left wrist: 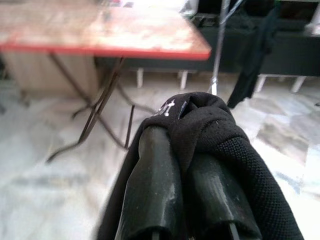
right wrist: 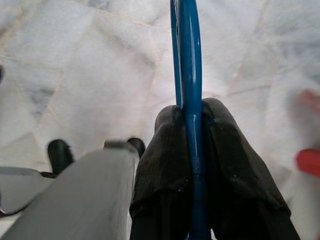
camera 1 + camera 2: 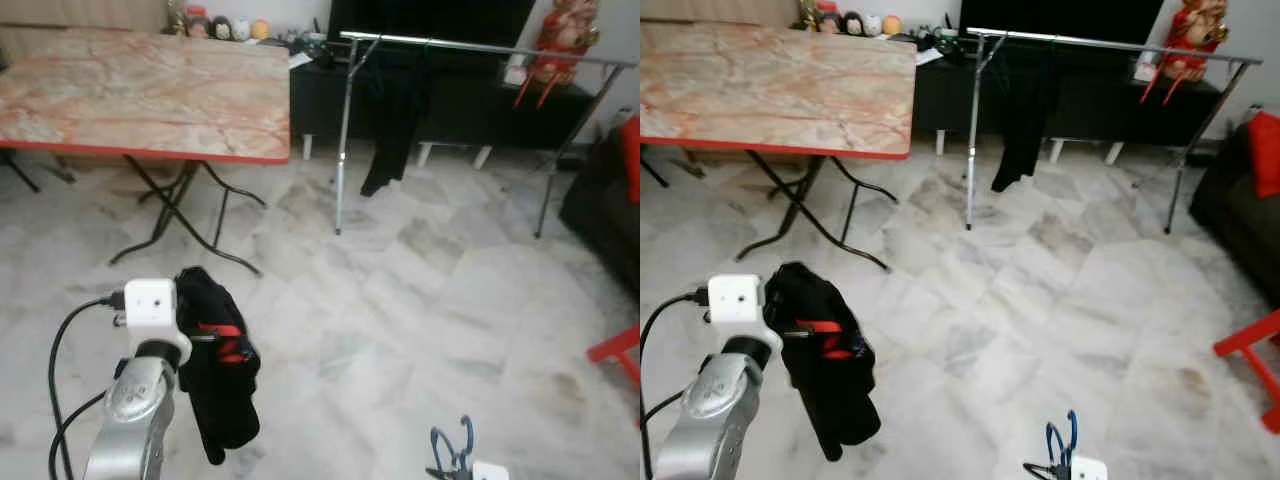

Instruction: Hang hanger

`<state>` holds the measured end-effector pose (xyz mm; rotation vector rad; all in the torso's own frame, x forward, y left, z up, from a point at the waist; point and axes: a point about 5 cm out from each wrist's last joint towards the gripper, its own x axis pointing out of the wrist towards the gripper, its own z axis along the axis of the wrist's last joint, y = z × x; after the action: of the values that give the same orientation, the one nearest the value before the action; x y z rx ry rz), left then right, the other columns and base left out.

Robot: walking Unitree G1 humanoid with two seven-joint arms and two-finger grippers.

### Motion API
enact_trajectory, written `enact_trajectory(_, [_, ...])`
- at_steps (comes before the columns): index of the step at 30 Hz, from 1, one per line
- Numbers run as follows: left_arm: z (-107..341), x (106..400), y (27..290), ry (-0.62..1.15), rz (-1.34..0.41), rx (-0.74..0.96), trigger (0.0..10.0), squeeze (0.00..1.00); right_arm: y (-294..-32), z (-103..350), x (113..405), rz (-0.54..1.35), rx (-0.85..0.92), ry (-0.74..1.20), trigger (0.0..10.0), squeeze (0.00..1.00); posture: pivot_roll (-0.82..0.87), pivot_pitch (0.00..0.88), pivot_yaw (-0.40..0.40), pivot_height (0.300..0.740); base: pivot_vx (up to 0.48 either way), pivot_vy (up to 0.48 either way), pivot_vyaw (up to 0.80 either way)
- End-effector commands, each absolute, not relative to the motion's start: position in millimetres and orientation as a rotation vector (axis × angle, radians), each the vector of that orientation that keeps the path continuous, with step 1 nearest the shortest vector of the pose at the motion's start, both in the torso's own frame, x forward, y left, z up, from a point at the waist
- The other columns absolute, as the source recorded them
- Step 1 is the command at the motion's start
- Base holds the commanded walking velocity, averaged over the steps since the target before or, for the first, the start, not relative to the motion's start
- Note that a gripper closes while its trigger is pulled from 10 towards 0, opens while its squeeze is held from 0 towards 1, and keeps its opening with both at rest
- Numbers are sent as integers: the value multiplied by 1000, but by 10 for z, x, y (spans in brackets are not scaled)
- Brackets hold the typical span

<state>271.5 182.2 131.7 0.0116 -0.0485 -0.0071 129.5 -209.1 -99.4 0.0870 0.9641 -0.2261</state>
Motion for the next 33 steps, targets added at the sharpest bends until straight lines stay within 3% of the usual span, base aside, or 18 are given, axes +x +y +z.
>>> enact_trajectory(1, [1317,2771,1671,-47,-67,8,10000,0,-2242,-983,1241,-298,83,967,10000,0,57,0,-12,740,0,341,0])
enact_trajectory(6, [1367,2926,1610,-67,-92,2,10000,0,-2359,-896,1414,-354,114,899,10000,0,11,0,-28,740,0,339,0])
enact_trajectory(14, [1256,2838,1619,-36,-65,-6,10000,0,-2414,-820,1560,-277,69,861,10000,0,-5,0,-35,740,0,339,0])
enact_trajectory(27, [1298,2884,1782,-62,7,15,10000,0,-1992,-879,1666,-182,75,904,10000,0,54,0,-87,740,0,340,0])
enact_trajectory(33, [1272,2919,1772,-59,-2,22,10000,0,-2031,-867,1691,-190,68,908,10000,0,31,0,-83,740,0,347,0])
